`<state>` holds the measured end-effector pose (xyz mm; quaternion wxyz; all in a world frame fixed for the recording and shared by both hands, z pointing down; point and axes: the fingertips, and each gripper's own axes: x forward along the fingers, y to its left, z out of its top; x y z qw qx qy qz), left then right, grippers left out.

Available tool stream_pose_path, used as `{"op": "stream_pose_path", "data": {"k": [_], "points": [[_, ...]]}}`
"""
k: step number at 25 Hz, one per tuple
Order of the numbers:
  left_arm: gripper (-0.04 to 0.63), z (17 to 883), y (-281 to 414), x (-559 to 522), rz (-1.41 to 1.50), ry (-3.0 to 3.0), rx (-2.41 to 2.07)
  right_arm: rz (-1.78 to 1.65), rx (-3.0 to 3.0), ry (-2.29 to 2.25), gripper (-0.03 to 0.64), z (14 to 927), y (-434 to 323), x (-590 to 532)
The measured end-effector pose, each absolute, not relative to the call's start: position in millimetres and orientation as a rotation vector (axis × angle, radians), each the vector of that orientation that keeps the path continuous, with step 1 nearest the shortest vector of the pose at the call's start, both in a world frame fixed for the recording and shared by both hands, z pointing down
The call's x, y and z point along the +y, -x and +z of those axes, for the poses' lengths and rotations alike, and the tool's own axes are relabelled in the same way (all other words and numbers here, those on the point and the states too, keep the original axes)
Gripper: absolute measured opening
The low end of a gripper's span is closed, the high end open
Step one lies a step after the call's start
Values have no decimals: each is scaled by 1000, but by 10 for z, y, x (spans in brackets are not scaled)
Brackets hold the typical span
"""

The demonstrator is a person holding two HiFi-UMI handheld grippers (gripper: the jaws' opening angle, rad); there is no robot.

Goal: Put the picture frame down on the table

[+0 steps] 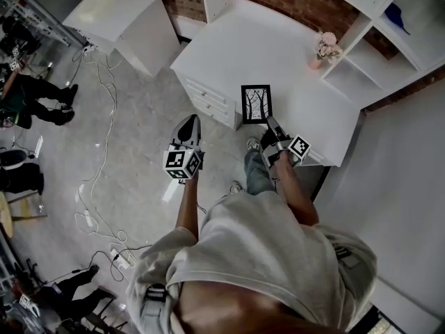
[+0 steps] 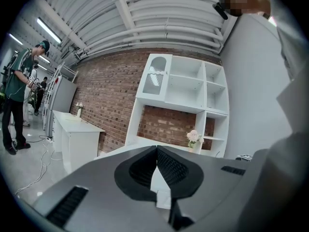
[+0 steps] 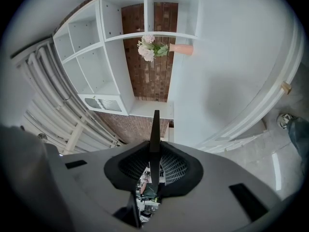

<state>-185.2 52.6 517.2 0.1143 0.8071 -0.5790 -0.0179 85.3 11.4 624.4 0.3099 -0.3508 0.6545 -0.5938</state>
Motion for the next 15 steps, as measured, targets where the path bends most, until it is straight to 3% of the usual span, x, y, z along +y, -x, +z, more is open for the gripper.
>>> {"op": "stream_pose_path", "data": {"k": [15], "points": [[17, 5171, 1860, -488, -31, -2317, -1767, -1609, 1759, 866, 84, 6271, -756, -1069]]}}
